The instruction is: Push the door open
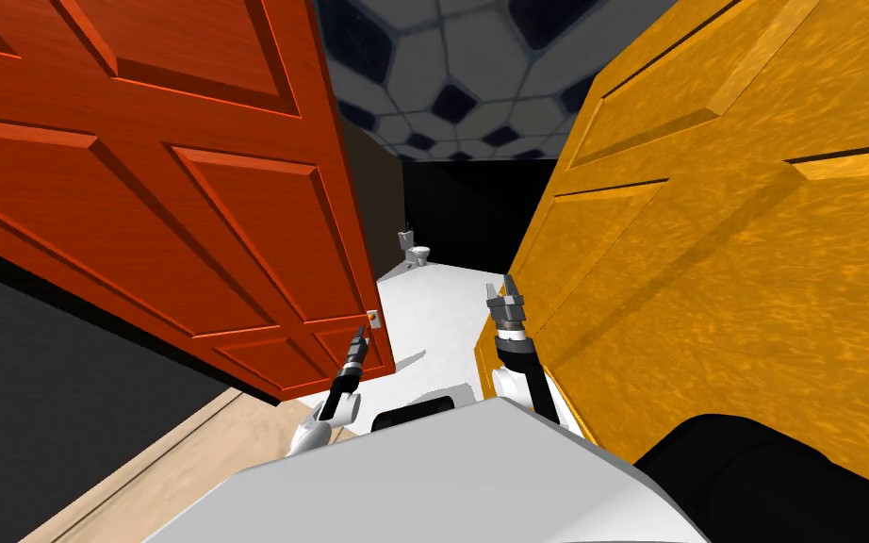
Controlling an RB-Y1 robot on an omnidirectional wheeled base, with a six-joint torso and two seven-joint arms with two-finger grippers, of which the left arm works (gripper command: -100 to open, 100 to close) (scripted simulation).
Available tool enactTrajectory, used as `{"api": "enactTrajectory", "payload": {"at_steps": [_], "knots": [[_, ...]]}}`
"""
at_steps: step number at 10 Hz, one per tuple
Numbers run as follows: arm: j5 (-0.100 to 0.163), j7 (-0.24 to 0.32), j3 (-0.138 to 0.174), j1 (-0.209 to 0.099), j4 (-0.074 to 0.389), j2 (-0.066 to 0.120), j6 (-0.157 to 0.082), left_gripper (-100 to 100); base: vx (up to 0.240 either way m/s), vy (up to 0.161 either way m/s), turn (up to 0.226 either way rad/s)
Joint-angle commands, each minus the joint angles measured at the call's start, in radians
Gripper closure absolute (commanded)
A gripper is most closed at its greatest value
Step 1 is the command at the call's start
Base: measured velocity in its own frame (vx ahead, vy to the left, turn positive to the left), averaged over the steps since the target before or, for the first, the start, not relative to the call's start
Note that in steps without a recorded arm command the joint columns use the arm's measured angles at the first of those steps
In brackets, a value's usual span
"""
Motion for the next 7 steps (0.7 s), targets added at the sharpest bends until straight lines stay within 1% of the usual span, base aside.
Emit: {"api": "enactTrajectory", "payload": {"at_steps": [1,5,6,7], "knots": [[0.001,-0.003,0.003,0.004,-0.002,0.0,-0.005,-100,0.217,-0.001,-0.028],[0.005,-0.008,0.01,0.008,0.001,-0.002,-0.019,-100,0.198,0.005,-0.028],[0.005,-0.007,0.009,0.007,0.002,-0.001,-0.017,-100,0.08,-0.005,0.0],[0.005,-0.007,0.009,0.007,0.002,-0.001,-0.017,100,-0.015,0.0,0.006]]}}
